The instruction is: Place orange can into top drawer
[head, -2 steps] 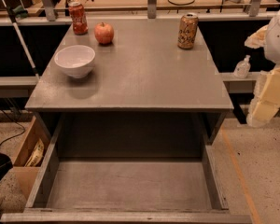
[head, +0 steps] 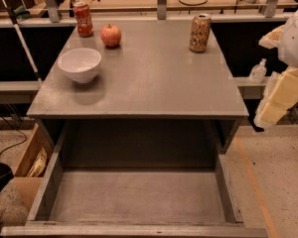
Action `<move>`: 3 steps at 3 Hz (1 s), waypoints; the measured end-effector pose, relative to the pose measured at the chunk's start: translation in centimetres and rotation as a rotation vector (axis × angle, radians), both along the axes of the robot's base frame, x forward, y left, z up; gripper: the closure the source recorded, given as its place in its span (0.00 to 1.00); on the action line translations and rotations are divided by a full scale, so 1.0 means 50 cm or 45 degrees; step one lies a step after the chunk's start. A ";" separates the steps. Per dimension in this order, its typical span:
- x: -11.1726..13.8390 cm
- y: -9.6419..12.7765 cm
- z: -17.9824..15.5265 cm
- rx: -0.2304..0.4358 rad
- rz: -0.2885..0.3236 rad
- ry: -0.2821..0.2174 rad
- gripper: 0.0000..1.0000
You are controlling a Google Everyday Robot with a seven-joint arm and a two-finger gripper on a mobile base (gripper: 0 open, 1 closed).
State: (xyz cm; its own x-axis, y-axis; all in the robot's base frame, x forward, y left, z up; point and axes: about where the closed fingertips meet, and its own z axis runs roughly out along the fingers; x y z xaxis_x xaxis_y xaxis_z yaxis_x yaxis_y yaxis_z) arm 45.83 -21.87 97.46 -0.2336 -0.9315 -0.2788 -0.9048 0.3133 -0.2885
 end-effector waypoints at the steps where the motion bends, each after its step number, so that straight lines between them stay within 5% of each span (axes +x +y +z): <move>1: 0.135 -0.031 -0.008 0.236 -0.041 -0.200 0.00; 2: 0.259 -0.043 -0.008 0.476 -0.063 -0.369 0.00; 3: 0.359 -0.048 -0.032 0.745 -0.152 -0.447 0.00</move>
Offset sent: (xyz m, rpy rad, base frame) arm 0.2009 -0.0380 0.0041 0.6004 -0.4577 -0.0788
